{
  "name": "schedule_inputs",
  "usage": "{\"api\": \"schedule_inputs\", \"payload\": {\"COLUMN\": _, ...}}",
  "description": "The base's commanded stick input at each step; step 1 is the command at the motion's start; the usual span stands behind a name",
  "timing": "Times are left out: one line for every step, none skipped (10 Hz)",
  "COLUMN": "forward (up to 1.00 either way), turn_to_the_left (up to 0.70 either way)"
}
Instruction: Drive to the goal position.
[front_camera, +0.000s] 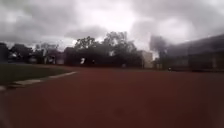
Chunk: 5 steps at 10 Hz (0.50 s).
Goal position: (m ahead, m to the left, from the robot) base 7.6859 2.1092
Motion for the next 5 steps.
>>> {"api": "schedule_inputs", "payload": {"forward": 0.7, "turn_to_the_left": 0.0}}
{"api": "schedule_inputs", "payload": {"forward": 0.7, "turn_to_the_left": 0.0}}
{"api": "schedule_inputs", "payload": {"forward": 0.7, "turn_to_the_left": 0.0}}
{"api": "schedule_inputs", "payload": {"forward": 0.7, "turn_to_the_left": 0.0}}
{"api": "schedule_inputs", "payload": {"forward": 0.7, "turn_to_the_left": 0.0}}
